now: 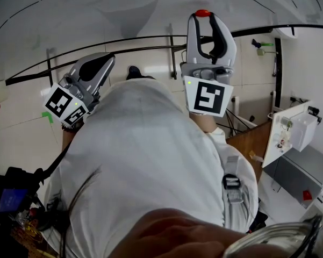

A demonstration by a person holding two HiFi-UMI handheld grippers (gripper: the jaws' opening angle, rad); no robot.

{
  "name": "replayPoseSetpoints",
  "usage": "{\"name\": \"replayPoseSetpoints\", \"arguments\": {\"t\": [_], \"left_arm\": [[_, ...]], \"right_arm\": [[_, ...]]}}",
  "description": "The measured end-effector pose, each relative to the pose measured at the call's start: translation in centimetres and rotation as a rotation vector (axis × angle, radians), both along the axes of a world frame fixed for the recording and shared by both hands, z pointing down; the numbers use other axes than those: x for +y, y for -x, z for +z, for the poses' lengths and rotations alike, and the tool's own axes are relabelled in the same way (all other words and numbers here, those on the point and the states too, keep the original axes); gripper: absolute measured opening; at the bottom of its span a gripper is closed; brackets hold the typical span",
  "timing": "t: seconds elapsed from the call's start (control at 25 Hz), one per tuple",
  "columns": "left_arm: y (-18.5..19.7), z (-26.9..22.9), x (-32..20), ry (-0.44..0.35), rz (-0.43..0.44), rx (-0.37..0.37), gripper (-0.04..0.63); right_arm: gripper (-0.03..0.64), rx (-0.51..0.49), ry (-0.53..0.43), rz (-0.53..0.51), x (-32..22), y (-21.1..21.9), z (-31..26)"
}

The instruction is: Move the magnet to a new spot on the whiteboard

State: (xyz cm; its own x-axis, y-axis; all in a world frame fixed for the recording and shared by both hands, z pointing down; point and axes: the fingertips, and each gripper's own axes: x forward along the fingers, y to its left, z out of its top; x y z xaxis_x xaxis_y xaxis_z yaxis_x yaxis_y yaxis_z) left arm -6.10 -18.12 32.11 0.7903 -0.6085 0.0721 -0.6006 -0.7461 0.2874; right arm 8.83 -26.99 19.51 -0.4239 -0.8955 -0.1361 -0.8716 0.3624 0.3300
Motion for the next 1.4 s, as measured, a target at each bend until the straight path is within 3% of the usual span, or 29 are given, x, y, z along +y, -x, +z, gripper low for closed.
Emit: {"name": "replayPoseSetpoints", "arguments": {"t": [0.4, 0.6, 0.8, 0.92, 1.12, 1.28, 1.4], "left_arm": [[2.2, 0.9, 3.1, -0.026, 0.049, 0.016, 0.002], [2.6, 1.0, 5.1, -0.037, 0.1, 0.04, 0.002], [1.8, 1.2, 6.7, -0.036, 0.156, 0.037, 0.002], [1.6, 2.4, 8.7, -0.029, 0.124, 0.045, 0.002], [2.2, 4.0, 10.8, -0.009, 0.032, -0.044, 0.002], [2.7, 2.8, 11.2, 0.0, -0.017, -0.016, 0.002], [2.5, 2.8, 11.3, 0.022, -0.042, -0.028, 0.002]], "right_arm": [[0.124, -0.04, 0.014, -0.071, 4.8, 2.8, 1.1], [0.124, 0.012, 0.004, -0.011, 9.0, 2.2, 1.5], [0.124, 0.053, 0.063, 0.056, 12.0, 0.7, 2.9], [0.124, 0.046, 0.093, 0.063, 14.2, -0.6, 4.3], [0.124, -0.016, 0.061, 0.004, 16.5, -0.3, 3.0], [0.124, -0.048, 0.034, -0.047, 17.2, 0.3, 1.8], [0.124, -0.075, 0.065, -0.062, 17.3, -0.6, 2.6]]}}
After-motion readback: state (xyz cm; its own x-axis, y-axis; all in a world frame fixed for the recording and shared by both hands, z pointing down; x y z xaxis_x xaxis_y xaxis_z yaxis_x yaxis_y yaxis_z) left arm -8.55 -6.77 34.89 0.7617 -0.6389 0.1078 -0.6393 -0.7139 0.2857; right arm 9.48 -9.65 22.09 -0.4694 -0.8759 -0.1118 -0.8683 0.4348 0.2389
